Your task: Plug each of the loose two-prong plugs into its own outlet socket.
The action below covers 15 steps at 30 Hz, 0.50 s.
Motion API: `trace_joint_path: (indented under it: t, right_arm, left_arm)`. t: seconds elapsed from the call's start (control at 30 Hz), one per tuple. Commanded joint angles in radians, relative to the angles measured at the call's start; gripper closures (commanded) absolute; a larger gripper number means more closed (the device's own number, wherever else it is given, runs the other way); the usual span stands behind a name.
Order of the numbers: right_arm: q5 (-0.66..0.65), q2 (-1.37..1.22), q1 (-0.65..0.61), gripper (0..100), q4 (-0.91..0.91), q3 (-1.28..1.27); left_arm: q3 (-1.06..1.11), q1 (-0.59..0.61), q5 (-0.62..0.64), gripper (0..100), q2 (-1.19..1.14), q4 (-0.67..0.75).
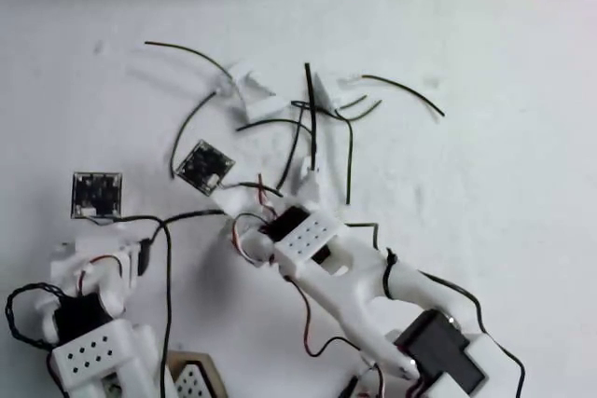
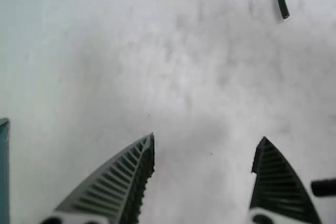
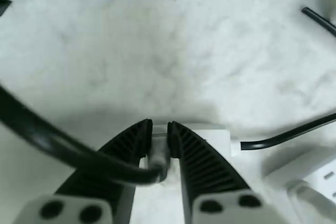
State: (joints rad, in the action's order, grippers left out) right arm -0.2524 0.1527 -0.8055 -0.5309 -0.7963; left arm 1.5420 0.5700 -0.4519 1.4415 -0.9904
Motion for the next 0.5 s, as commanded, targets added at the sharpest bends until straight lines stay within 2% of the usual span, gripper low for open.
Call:
trace_joint_path:
  t: [0.0, 0.33, 0.47]
  right_arm:
    - [0.006, 0.008, 0.005, 98.1, -0.01, 0.0]
    - [-0.005, -0.002, 0.061, 98.1, -0.022, -0.032]
    - [-0.061, -0.002, 0.073, 98.1, -0.024, -0.038]
  left_arm:
    - [-0.005, 0.002, -0.002, 70, 0.012, 0.015]
    - [-0.003, 0.002, -0.002, 70, 0.012, 0.015]
    - [-0.003, 0.002, -0.002, 70, 0.012, 0.015]
